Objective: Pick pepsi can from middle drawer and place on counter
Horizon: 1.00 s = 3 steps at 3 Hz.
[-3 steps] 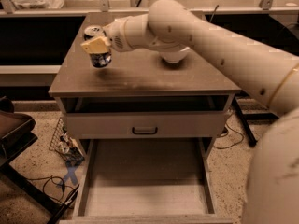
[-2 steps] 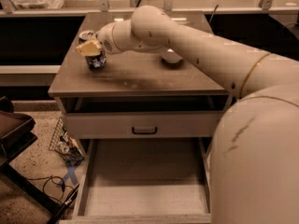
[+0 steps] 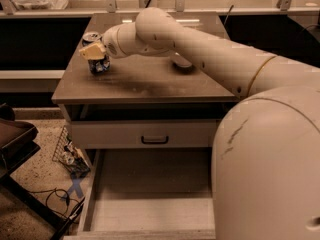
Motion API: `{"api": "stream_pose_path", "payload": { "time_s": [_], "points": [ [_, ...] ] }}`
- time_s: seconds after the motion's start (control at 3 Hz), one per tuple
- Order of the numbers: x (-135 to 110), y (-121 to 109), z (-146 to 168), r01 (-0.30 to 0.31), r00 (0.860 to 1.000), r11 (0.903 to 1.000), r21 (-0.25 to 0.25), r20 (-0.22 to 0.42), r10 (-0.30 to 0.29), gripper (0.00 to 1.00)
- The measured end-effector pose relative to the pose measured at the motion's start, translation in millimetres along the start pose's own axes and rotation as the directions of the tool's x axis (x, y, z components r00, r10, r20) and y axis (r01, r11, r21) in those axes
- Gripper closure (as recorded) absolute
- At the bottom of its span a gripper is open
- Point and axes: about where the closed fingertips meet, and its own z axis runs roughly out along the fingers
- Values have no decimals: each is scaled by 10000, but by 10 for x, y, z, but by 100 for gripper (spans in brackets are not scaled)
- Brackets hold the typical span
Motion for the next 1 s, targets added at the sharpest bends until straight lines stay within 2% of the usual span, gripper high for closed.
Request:
{"api": "stream_pose_path", "payload": {
  "time_s": [1.0],
  "points": [
    [-9, 1, -1, 0, 10000, 10000, -4, -1, 0, 13]
  ]
}}
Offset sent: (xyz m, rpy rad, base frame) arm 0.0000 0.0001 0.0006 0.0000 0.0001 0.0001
